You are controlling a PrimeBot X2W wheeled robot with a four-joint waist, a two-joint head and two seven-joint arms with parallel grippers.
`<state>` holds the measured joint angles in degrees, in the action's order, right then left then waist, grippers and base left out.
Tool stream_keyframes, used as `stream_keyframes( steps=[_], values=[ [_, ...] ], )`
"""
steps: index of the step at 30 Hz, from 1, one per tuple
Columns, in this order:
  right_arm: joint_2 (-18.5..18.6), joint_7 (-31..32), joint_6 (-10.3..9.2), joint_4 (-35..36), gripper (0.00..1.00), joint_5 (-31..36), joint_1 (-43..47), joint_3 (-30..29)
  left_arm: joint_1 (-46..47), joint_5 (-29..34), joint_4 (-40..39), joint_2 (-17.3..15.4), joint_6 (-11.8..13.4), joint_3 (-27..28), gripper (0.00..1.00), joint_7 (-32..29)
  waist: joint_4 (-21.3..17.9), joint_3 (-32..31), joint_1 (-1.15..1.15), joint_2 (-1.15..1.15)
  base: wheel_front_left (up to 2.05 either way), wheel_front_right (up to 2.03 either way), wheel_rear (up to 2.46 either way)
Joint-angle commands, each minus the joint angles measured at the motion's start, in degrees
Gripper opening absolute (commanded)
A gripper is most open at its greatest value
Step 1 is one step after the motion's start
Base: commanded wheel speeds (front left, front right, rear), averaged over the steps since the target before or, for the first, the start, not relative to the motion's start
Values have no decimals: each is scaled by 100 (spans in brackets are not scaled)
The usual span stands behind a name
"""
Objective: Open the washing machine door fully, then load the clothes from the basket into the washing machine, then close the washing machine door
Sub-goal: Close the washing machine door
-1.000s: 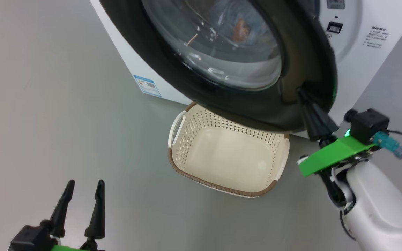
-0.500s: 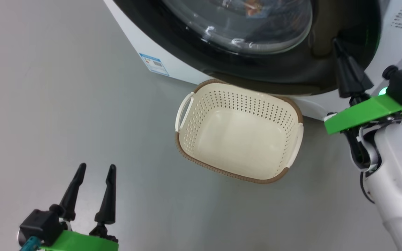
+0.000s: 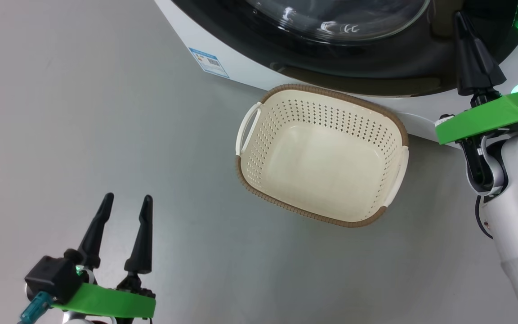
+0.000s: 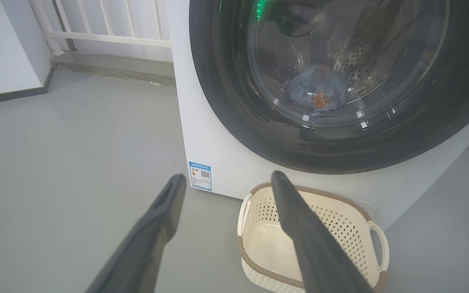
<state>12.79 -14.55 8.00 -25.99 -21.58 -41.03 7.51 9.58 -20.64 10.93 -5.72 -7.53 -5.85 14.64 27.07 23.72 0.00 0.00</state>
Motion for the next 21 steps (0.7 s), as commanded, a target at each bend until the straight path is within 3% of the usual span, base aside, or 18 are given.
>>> stream_keyframes(
  steps=[1, 8, 21],
  values=[
    [15, -45, -52, 93, 0, 13, -225, -48, 104, -35, -147, -123, 4, 180, 100, 36, 10, 23, 0, 0, 0, 0, 0],
    [-54, -45, -52, 56, 0, 60, -219, -11, 135, -41, -74, -122, 4, 160, 100, 36, -19, -4, 0, 0, 0, 0, 0],
    [-271, -45, -52, 176, 0, -77, 442, 330, -49, 8, 141, -272, 4, 263, 100, 36, -261, -649, 0, 0, 0, 0, 0]
  ],
)
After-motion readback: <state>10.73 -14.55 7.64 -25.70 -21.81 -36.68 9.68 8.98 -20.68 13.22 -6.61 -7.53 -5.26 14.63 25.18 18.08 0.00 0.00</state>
